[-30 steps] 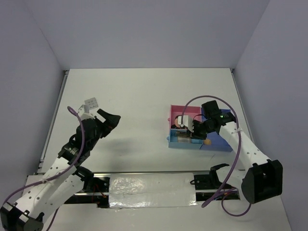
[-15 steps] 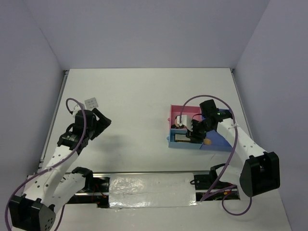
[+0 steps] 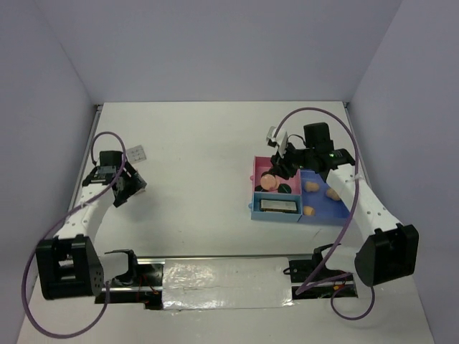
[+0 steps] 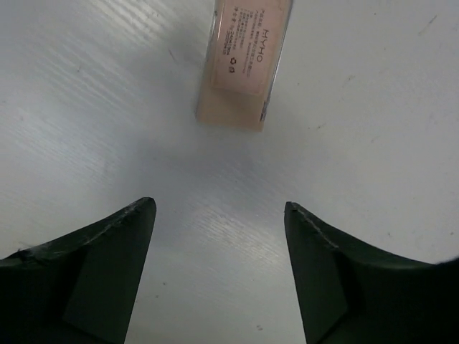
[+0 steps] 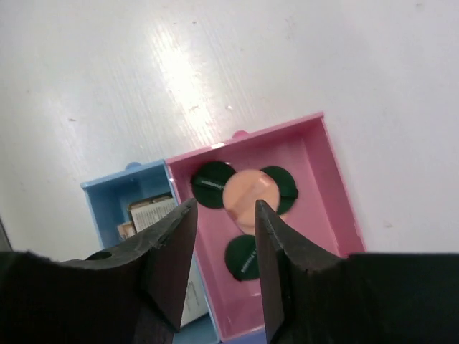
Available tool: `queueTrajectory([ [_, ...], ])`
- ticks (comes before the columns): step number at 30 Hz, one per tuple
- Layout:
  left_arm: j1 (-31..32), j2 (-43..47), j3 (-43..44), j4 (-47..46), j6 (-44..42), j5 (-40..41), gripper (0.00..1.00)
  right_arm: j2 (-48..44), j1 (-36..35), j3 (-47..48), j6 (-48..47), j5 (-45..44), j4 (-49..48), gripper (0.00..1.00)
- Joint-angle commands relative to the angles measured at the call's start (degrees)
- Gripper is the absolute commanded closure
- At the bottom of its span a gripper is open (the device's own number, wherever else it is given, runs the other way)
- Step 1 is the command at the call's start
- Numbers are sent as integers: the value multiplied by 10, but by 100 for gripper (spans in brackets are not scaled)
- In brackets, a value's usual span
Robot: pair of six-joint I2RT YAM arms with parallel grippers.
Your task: Organize the makeup
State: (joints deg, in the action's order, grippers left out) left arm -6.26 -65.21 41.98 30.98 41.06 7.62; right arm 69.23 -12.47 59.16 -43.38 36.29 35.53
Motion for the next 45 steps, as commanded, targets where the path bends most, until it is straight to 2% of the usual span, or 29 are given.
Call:
queueTrajectory([
  [1, -8, -58, 62, -13, -69, 14, 14, 25, 3, 20, 48, 97, 17, 53],
  [4, -10, -133, 105, -18, -98, 28, 12, 18, 1, 13, 68, 100, -10, 29],
  [10, -23, -273, 177, -32, -148, 16, 13, 9, 3, -1, 83, 101, -35, 29],
  [15, -27, -347, 231, -23, -174, 11, 15, 0, 4, -16, 104, 103, -57, 29],
  [21, -40, -393, 263, -22, -193, -9, 21, 6, 6, -16, 110, 106, -60, 29],
  [28, -52, -404, 237, -34, -196, -27, 31, 9, 19, -10, 112, 110, -59, 29],
  [31, -53, -401, 219, -44, -195, -35, 39, 10, 27, -9, 113, 116, -58, 29],
  [34, -53, -392, 203, -51, -194, -44, 58, 8, 32, -7, 111, 120, -56, 29],
  [35, -53, -386, 200, -52, -193, -51, 69, 8, 32, -7, 110, 122, -54, 29],
  [38, -52, -328, 178, -62, -183, -71, 86, 6, 32, -6, 98, 134, -40, 29],
  [39, -53, -310, 166, -65, -176, -98, 95, 6, 32, -6, 101, 139, -37, 29],
  [40, -52, -294, 159, -66, -171, -98, 98, 7, 32, -6, 108, 139, -36, 29],
  [45, -49, -145, 75, -110, -98, -239, 100, 28, 13, -8, 167, 146, -43, 38],
])
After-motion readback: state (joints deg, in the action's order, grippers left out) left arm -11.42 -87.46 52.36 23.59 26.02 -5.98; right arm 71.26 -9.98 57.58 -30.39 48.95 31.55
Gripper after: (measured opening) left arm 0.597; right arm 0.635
